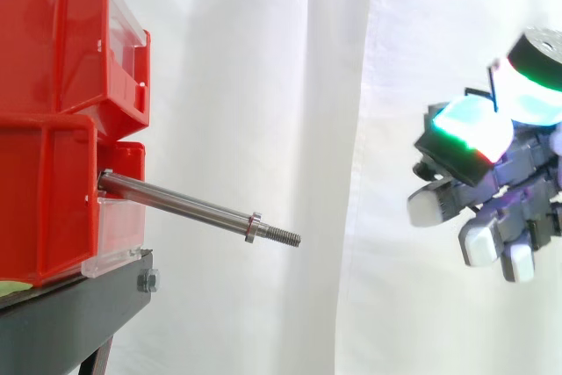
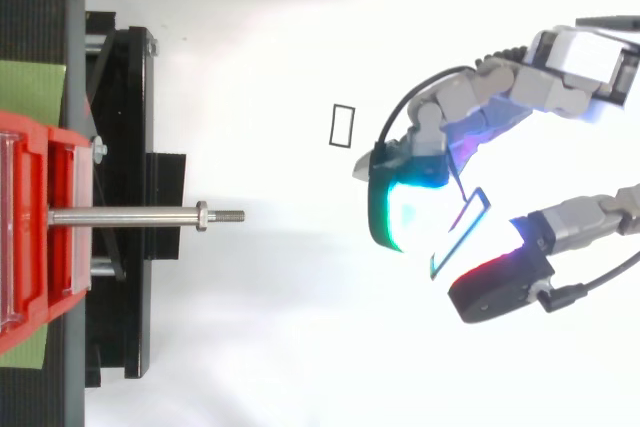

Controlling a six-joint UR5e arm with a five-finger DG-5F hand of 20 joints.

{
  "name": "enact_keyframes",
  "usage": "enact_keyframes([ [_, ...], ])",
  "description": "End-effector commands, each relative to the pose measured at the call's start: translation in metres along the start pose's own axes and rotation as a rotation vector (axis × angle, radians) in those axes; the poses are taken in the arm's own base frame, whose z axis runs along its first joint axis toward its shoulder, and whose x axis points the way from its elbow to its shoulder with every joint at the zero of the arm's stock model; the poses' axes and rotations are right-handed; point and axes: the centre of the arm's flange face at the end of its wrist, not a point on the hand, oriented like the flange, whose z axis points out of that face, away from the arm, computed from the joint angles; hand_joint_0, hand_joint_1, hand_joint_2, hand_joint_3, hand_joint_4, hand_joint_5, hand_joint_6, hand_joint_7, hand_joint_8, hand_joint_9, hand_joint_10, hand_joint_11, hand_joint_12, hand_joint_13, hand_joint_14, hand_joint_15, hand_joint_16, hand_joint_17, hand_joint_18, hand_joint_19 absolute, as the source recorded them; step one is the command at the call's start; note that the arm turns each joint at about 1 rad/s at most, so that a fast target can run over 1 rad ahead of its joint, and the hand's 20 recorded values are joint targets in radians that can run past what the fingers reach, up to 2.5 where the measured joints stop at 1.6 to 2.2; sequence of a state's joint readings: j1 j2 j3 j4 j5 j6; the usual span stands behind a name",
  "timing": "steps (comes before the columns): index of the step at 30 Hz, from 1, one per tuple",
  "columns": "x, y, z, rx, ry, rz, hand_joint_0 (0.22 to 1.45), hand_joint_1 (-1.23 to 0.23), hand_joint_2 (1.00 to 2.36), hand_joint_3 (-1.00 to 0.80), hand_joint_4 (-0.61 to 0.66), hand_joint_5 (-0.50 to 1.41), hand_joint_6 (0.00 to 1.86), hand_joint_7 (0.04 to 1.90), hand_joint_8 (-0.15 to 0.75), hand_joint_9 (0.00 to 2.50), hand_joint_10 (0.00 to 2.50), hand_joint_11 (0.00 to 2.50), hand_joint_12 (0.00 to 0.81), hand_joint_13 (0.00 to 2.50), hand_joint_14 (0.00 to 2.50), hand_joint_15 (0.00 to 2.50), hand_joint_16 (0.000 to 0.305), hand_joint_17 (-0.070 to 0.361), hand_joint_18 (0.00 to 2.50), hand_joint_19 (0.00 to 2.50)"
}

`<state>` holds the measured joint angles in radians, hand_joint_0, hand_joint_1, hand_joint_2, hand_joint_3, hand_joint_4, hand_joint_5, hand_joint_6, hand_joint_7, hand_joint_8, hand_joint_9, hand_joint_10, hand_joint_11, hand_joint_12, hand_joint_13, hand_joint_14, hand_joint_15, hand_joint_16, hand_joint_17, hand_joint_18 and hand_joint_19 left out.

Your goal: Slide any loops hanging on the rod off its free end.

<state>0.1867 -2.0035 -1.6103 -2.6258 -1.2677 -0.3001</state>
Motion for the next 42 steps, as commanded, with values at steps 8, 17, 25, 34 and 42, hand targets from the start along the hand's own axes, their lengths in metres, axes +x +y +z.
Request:
enact_keyframes([
  [8,0.016,-0.021,-0.011,-0.091,-0.01,0.016,0.54,-0.75,1.02,-0.06,-0.08,-0.12,0.85,1.13,0.201,0.54,0.0,0.0,0.222,0.81,0.0,0.06,0.034,0.078,0.82,0.4],
  [17,0.011,-0.027,-0.016,-0.015,-0.088,0.018,0.53,-0.75,1.02,-0.06,-0.06,-0.12,0.85,1.14,0.222,0.65,0.0,0.0,0.247,0.83,0.0,0.12,0.037,0.083,0.82,0.42],
  [25,0.016,-0.032,-0.026,0.081,-0.145,0.003,0.53,-0.74,1.02,-0.06,-0.06,-0.12,0.84,1.15,0.227,0.69,0.0,0.02,0.253,0.84,0.01,0.14,0.038,0.086,0.82,0.43],
  [34,0.017,-0.038,-0.035,0.154,-0.127,0.022,0.54,-0.75,1.02,-0.06,-0.05,-0.12,0.85,1.14,0.23,0.73,0.0,0.04,0.256,0.86,0.01,0.15,0.039,0.088,0.84,0.43],
  [42,0.02,-0.043,-0.042,0.213,-0.1,-0.001,0.53,-0.75,1.02,-0.05,-0.06,-0.12,0.85,1.13,0.239,0.75,0.0,0.06,0.261,0.87,0.01,0.15,0.04,0.09,0.85,0.43],
])
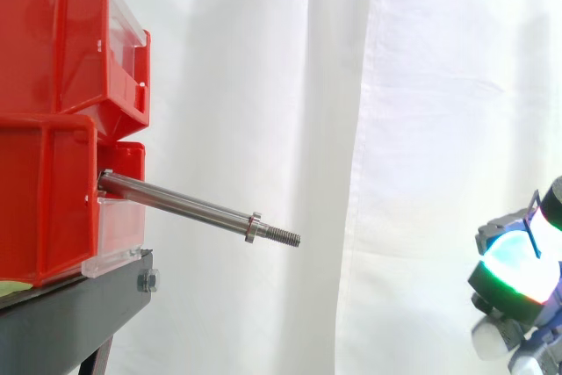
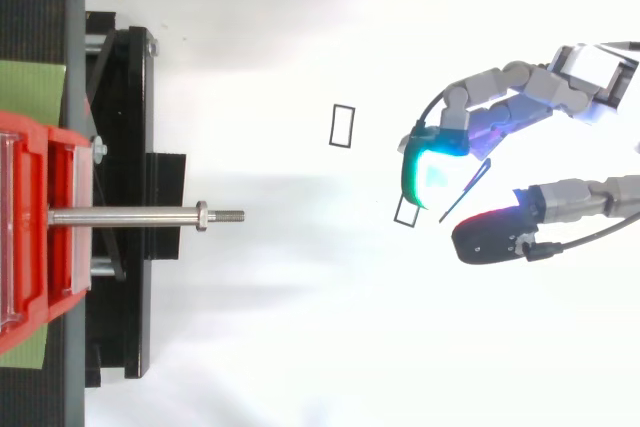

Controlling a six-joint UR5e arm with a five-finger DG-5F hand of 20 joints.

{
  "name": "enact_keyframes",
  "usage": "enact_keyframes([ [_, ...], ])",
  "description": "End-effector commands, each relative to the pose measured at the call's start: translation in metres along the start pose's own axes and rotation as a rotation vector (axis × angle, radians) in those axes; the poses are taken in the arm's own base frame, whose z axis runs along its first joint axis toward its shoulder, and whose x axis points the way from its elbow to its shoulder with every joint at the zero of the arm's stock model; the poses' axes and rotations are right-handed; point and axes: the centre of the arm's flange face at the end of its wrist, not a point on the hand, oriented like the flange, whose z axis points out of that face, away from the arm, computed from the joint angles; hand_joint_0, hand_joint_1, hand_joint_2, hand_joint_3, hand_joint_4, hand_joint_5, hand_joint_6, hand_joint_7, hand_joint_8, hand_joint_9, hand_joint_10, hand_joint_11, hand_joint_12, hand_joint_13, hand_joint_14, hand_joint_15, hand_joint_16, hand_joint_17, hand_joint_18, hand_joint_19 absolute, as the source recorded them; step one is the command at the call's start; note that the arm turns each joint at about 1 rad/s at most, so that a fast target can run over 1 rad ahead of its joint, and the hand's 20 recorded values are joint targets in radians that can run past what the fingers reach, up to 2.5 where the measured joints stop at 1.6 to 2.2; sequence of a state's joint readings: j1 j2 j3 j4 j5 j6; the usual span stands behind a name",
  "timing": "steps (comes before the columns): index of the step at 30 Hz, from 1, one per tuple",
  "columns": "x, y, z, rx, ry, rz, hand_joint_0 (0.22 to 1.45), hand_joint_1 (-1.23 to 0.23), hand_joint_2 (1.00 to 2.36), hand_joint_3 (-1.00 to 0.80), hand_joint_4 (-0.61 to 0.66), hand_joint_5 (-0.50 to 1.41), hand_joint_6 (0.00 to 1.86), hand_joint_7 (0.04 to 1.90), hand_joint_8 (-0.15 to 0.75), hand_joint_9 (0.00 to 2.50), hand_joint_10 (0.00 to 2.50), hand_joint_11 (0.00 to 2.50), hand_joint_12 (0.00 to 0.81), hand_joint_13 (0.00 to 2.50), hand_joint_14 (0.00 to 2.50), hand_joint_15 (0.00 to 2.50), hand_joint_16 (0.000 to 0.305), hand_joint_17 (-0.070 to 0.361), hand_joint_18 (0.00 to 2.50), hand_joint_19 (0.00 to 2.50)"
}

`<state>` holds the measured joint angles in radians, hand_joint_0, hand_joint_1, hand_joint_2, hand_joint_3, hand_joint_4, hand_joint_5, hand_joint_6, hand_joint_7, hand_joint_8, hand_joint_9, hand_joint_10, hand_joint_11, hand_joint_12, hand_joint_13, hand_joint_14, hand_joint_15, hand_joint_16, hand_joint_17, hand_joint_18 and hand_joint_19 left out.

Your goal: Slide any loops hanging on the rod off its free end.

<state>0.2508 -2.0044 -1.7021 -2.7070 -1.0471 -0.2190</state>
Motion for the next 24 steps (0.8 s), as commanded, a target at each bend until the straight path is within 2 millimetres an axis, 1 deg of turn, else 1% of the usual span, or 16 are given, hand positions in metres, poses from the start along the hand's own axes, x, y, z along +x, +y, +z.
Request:
enact_keyframes([
  [1,0.0007,-0.0028,-0.0028,0.024,0.01,-0.015,0.53,-0.75,1.02,-0.05,-0.06,-0.12,0.85,1.14,0.238,0.75,0.0,0.05,0.261,0.87,0.01,0.15,0.04,0.09,0.85,0.43],
  [9,0.0013,-0.0012,-0.0052,0.05,0.02,-0.03,0.54,-0.75,1.02,-0.02,-0.06,-0.11,0.85,1.13,0.25,0.77,0.0,0.06,0.268,0.88,0.01,0.14,0.042,0.095,0.87,0.42],
  [15,0.0027,-0.0056,-0.0117,0.099,0.039,-0.06,0.54,-0.76,1.02,-0.02,-0.06,-0.11,0.85,1.12,0.255,0.78,0.0,0.06,0.274,0.88,0.01,0.14,0.043,0.097,0.88,0.41],
  [24,0.0048,-0.0045,-0.0114,0.091,0.043,-0.072,0.54,-0.76,1.02,-0.02,-0.06,-0.11,0.86,1.11,0.258,0.79,0.0,0.07,0.274,0.89,0.0,0.13,0.043,0.097,0.88,0.41],
])
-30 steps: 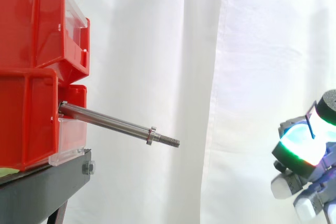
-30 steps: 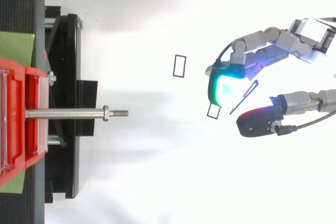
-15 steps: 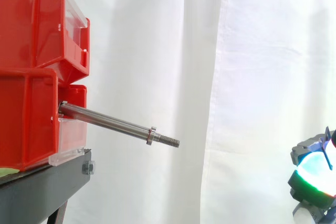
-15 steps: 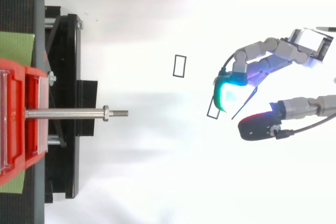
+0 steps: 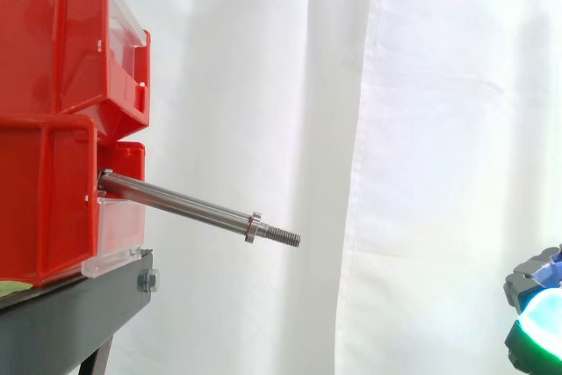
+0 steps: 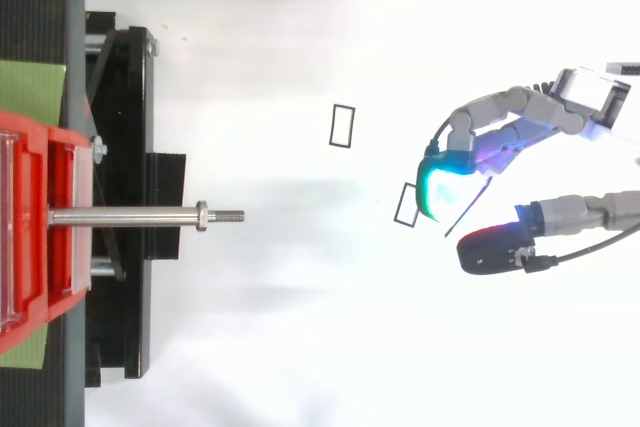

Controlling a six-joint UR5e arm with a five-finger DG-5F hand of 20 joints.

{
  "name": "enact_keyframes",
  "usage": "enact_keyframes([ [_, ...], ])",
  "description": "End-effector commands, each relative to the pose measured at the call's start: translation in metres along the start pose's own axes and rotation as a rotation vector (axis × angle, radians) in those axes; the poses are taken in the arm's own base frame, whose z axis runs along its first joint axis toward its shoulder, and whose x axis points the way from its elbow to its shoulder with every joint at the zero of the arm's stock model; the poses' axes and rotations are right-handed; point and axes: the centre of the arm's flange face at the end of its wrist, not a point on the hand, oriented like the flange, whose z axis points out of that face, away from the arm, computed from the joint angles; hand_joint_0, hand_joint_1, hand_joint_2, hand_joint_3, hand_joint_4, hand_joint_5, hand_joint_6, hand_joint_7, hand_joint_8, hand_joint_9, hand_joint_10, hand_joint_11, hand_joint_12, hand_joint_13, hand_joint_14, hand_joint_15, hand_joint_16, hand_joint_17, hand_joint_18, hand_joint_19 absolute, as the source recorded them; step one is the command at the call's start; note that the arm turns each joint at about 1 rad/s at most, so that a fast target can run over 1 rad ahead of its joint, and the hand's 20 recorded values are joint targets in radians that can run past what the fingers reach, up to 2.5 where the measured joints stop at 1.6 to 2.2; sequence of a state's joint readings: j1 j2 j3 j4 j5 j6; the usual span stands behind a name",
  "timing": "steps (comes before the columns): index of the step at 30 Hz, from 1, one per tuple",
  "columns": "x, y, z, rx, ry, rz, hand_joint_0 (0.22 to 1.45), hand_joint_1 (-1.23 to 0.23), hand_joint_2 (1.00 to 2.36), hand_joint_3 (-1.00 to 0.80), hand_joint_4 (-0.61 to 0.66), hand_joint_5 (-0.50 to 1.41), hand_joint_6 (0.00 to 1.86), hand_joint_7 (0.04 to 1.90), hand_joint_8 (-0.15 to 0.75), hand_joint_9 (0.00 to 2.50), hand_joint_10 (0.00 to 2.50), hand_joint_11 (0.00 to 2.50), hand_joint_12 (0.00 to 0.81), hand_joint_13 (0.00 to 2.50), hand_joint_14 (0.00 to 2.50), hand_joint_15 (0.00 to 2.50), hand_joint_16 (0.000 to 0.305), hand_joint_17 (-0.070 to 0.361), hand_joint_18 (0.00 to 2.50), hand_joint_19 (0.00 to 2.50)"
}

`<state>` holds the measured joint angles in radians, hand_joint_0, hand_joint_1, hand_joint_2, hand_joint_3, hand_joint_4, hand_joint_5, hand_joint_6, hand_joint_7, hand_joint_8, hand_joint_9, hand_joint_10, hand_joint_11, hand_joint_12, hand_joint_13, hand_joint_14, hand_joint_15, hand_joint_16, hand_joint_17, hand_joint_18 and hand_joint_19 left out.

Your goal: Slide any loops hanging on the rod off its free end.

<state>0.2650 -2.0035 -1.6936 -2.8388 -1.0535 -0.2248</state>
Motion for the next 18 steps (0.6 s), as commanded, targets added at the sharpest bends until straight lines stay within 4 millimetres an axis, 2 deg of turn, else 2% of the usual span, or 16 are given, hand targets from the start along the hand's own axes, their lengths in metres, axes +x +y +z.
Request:
enact_keyframes([
  [1,0.0007,0.0017,0.0013,-0.014,-0.003,-0.003,0.54,-0.76,1.02,-0.02,-0.06,-0.11,0.86,1.11,0.256,0.79,0.0,0.07,0.275,0.89,0.0,0.14,0.043,0.097,0.88,0.41],
  [18,0.0013,0.0044,0.0037,-0.037,-0.01,0.004,0.54,-0.76,1.02,-0.01,-0.06,-0.11,0.86,1.11,0.259,0.79,0.0,0.08,0.275,0.89,0.01,0.15,0.043,0.097,0.88,0.4],
])
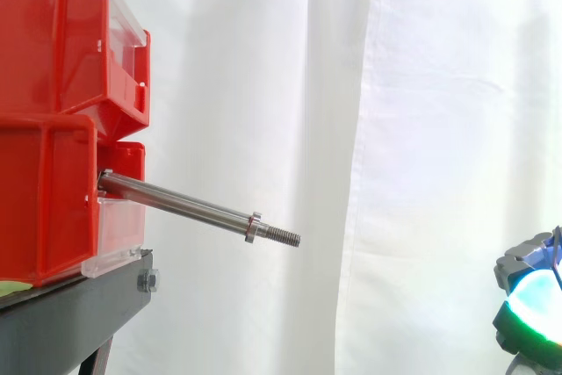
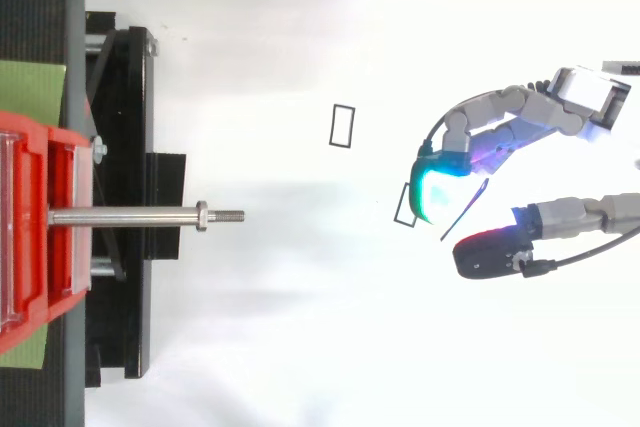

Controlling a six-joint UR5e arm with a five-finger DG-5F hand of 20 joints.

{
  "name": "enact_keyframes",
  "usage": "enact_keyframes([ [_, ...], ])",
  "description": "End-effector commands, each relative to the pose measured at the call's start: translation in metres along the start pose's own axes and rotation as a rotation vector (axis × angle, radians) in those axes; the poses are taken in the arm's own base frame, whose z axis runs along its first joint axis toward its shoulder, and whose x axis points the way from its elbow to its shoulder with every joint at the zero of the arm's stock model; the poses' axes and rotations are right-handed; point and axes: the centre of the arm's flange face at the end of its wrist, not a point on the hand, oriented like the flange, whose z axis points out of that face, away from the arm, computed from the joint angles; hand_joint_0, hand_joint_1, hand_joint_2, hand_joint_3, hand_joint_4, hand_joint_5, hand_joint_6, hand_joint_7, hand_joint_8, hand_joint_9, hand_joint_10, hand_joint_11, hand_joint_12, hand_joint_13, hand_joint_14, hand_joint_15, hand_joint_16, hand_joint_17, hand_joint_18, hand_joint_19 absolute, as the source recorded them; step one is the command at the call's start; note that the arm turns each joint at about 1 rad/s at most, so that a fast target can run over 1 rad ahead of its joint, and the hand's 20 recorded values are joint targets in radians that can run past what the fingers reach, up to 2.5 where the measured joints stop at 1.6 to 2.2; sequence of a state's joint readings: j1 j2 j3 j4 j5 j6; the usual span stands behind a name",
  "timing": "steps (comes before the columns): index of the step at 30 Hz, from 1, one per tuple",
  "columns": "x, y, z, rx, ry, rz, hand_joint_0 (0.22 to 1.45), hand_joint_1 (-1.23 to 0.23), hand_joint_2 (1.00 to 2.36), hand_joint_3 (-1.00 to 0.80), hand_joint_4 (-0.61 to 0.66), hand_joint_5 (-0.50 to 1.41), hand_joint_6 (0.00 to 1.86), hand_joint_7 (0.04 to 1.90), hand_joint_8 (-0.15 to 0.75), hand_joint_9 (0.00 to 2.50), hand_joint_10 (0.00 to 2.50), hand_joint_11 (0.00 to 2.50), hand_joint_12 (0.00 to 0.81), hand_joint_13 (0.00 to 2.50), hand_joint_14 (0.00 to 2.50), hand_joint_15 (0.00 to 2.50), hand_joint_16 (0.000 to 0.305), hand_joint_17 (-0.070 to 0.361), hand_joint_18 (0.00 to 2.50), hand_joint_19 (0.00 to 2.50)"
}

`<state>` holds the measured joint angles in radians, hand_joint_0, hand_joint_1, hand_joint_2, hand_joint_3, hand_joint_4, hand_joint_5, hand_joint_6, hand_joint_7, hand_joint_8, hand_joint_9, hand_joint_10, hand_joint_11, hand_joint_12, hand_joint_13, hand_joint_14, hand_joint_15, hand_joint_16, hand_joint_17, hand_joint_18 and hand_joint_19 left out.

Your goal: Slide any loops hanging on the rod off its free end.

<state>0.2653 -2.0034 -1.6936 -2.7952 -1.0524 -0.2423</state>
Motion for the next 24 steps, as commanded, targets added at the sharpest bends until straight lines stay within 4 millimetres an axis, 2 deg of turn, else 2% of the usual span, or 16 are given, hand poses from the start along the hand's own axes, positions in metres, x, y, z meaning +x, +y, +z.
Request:
enact_keyframes([
  [1,0.0,0.0001,0.0,0.0,0.0,0.0,0.54,-0.76,1.02,-0.01,-0.06,-0.11,0.86,1.11,0.259,0.79,0.0,0.08,0.276,0.89,0.0,0.14,0.043,0.097,0.88,0.4],
  [24,-0.0001,0.0001,0.0,0.0,-0.002,0.0,0.54,-0.75,1.02,-0.01,-0.07,-0.1,0.85,1.13,0.26,0.79,0.0,0.08,0.28,0.88,0.0,0.14,0.043,0.097,0.88,0.4],
])
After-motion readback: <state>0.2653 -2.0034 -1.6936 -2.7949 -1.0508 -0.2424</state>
